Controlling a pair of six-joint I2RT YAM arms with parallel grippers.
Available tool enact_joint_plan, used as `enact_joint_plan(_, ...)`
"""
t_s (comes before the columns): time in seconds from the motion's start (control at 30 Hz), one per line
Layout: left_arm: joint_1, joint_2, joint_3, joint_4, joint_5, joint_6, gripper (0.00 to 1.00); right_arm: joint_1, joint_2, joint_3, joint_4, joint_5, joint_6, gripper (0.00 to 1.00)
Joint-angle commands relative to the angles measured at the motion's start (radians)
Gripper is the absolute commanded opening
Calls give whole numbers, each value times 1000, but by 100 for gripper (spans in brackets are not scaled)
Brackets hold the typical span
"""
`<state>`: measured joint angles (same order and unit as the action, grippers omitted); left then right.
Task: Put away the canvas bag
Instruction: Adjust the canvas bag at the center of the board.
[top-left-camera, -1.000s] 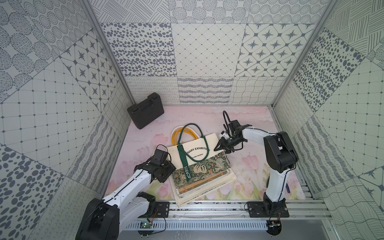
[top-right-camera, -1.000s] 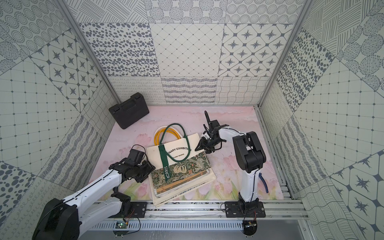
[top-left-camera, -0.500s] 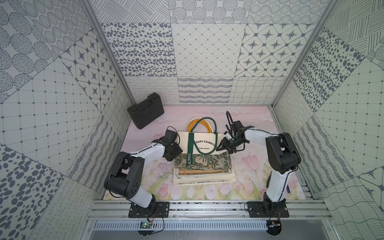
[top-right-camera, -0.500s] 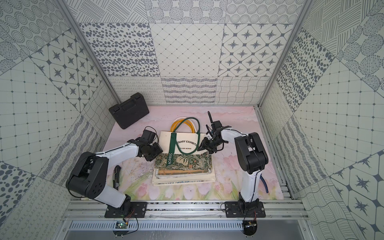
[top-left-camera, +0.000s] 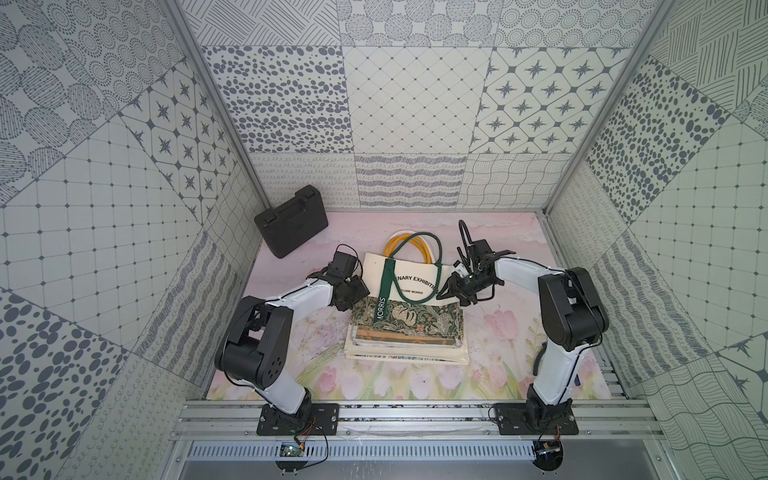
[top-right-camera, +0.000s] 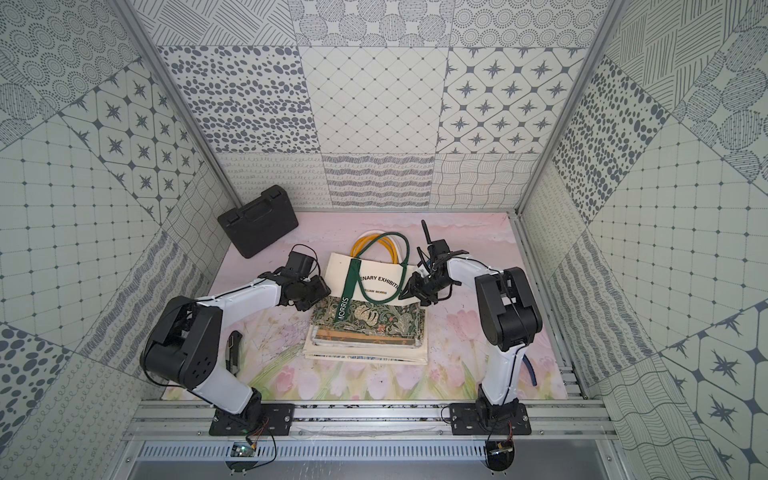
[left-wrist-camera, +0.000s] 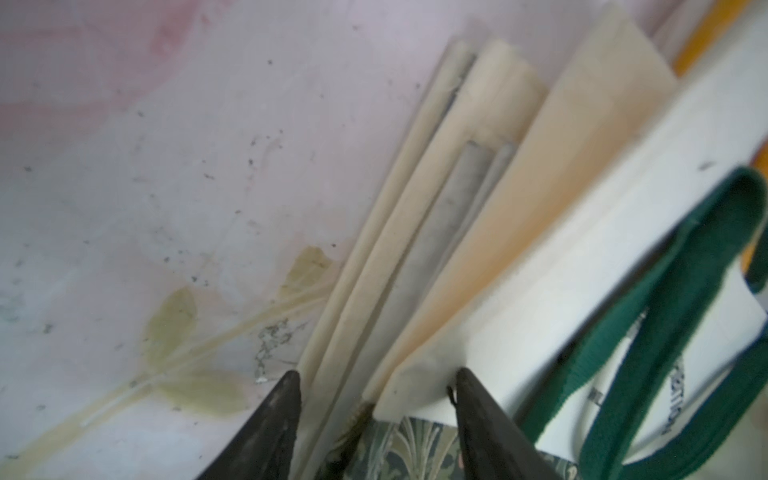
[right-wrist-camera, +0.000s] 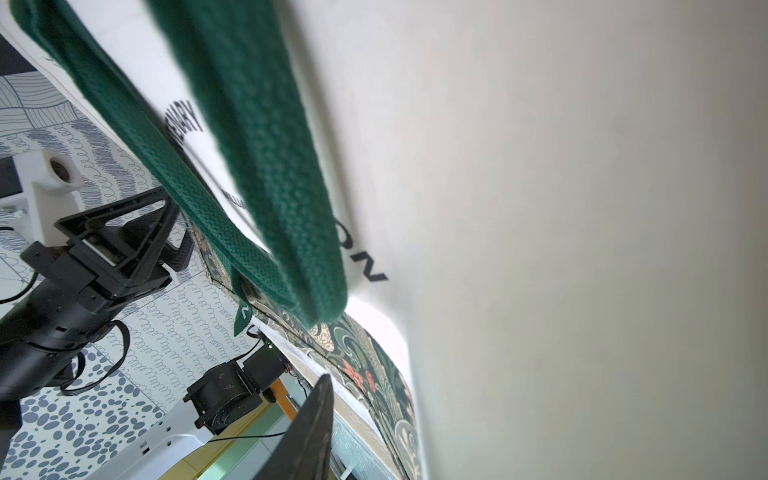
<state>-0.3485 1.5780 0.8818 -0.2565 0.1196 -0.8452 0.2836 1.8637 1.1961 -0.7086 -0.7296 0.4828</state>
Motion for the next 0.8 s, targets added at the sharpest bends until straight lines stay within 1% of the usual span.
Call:
enact_joint_plan(0.0,-6,-93,16,-29,136,146,68,-16,-68,9,-28,14,-37,41)
enact_joint_plan(0.07,-5,-104,24,-33,189,190,67,-20,-85,-11,-23,8,-39,40)
enact_joint_plan(0.13,-4,-92,34,-29,239,202,64,-20,-95,-34,-9,-2,-35,39)
enact_joint_plan(0.2,-4,-70,44,-26,279,194,61,-20,-100,-55,9,-14,-26,37)
enact_joint_plan(0.3,-4,-45,39,9,325,172,54,-20,-107,-81,40,-38,-9,34)
enact_joint_plan(0.37,-4,-40,31,27,344,159,45,-20,-113,-89,48,-45,-4,31)
enact_joint_plan(0.47,-4,-42,24,32,376,157,25,-20,-126,-95,42,-48,-9,23)
enact_joint_plan(0.53,-4,-52,16,29,392,158,17,-20,-132,-95,38,-49,-13,17)
enact_joint_plan(0.63,-3,-86,-13,38,411,158,3,-19,-134,-100,33,-53,-18,15)
enact_joint_plan(0.67,-4,-97,-25,40,416,155,0,-20,-135,-103,35,-54,-18,15)
enact_joint_plan(0.77,-4,-143,-54,35,422,149,0,-20,-139,-113,37,-59,-16,15)
